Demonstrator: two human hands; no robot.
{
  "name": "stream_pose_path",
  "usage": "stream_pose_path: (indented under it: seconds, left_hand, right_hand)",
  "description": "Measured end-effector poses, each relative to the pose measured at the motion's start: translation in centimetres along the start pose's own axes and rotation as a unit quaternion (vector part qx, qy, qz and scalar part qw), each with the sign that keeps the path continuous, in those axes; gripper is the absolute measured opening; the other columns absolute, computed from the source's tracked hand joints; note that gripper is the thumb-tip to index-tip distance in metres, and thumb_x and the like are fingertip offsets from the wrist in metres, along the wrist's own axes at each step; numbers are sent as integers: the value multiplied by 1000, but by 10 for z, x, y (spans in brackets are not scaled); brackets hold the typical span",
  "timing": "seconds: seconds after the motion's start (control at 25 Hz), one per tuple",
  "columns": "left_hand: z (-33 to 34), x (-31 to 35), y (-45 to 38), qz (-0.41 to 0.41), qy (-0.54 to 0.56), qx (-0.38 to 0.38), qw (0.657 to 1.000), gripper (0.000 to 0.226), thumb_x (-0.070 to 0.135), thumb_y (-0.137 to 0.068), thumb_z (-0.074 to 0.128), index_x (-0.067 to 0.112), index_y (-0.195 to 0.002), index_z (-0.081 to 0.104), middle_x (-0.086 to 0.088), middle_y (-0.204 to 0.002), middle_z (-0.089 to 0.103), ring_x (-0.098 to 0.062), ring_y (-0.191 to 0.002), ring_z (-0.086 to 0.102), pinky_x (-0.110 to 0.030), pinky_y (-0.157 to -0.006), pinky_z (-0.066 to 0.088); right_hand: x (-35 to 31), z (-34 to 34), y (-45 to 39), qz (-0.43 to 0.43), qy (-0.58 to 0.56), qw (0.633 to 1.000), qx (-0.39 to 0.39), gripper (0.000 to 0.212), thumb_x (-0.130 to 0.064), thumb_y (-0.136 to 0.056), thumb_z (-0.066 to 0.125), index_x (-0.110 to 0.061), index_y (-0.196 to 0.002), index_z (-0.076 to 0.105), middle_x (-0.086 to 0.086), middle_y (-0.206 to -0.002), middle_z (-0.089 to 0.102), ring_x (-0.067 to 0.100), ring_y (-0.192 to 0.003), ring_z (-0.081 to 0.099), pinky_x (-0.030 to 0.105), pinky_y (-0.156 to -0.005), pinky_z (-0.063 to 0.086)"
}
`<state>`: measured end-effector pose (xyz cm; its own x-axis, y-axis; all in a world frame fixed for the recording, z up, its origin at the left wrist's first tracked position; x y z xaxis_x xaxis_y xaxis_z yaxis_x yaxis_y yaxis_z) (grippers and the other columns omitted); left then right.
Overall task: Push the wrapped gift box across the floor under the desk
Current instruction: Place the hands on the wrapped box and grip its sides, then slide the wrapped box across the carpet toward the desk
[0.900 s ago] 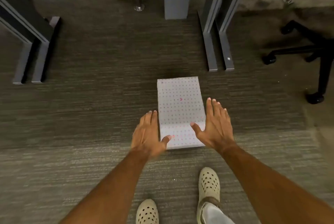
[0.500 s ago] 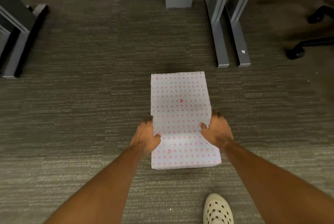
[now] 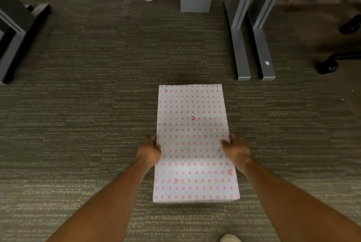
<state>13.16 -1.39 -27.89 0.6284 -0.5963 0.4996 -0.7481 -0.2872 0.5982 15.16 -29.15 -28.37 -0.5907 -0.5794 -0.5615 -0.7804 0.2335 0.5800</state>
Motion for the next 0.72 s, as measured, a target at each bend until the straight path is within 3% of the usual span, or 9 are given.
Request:
stream_pose_path:
  seconds: [0.12,0.24,0.32,0.44,0.72]
  left_hand:
    - [-2,4,-2,-13,6,8,1000,27,8,-95,51,6,-121,58,-12,-117,67,-30,-104,65,-39,-87,57]
    - [-8,13,6,-4,-6,19,1000,26,9,-94,53,7,-120,58,-10,-114,68,-29,-102,66,-34,-82,56]
    - [-15,19,16,2,-12,27,1000,28,10,-93,55,9,-121,58,-10,-115,68,-28,-104,65,-31,-83,55]
    - [-22,24,28,-5,-6,28,1000,28,9,-92,57,12,-119,59,-9,-114,67,-28,-105,64,-31,-86,54]
    - [-39,37,48,-36,70,47,996,17,12,-90,60,16,-106,64,-6,-101,67,-22,-87,60,-31,-79,55]
  right_hand:
    - [6,-5,-4,19,-70,997,2,28,-19,-95,65,-10,-122,67,11,-122,72,30,-107,69,47,-92,59]
    - [6,-14,1,30,-93,995,-14,26,-21,-94,68,-13,-119,68,-4,-100,71,18,-89,68,31,-70,58]
    - [6,-21,8,41,-88,995,-16,24,-21,-94,69,-16,-117,69,-6,-97,69,11,-81,64,23,-63,51]
    - [6,-27,17,61,-116,991,-23,24,-16,-92,71,-16,-116,70,1,-109,71,16,-90,64,26,-72,54]
    - [-18,-55,26,46,-133,989,-48,23,-18,-92,71,-14,-115,69,1,-105,70,24,-98,68,33,-78,58]
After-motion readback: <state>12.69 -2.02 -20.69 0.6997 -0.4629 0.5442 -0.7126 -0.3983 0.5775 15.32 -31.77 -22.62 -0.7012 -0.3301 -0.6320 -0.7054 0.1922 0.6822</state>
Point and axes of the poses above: each hand's wrist, its own y-axis away from the middle knuckle, its own z-axis out of the palm, x = y × z, the point moved 2 cm from there along -y, towards the middle knuckle
